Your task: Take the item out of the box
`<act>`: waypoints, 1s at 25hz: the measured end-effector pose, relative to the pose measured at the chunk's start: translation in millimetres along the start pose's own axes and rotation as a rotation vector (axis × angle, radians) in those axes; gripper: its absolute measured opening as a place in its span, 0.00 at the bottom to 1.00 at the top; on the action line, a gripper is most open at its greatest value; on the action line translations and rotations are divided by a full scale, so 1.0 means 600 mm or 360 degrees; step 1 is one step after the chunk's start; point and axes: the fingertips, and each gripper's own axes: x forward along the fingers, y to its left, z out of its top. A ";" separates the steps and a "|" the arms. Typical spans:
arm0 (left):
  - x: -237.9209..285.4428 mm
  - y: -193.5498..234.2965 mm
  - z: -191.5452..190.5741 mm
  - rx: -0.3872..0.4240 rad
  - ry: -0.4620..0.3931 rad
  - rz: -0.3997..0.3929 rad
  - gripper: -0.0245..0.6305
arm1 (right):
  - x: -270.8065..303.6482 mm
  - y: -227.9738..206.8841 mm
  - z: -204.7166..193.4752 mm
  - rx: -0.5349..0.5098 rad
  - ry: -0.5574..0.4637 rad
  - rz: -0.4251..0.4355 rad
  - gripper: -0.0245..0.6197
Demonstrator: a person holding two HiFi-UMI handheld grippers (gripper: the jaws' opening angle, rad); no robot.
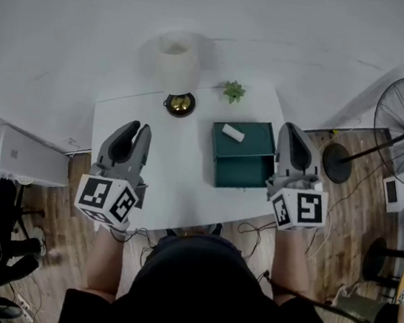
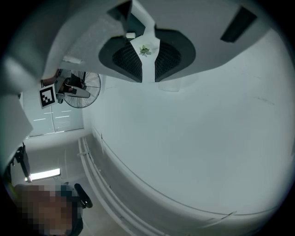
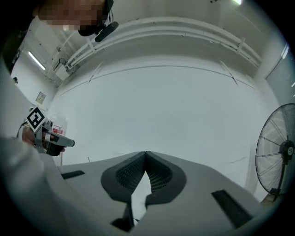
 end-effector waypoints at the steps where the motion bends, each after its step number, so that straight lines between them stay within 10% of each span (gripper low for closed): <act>1: 0.000 0.000 0.000 0.0001 0.0002 0.0000 0.17 | 0.000 0.000 0.000 0.0001 0.0001 0.0004 0.05; 25: 0.008 -0.004 -0.016 -0.0007 0.0032 -0.0005 0.17 | 0.004 0.000 -0.002 0.0010 0.0008 0.0026 0.05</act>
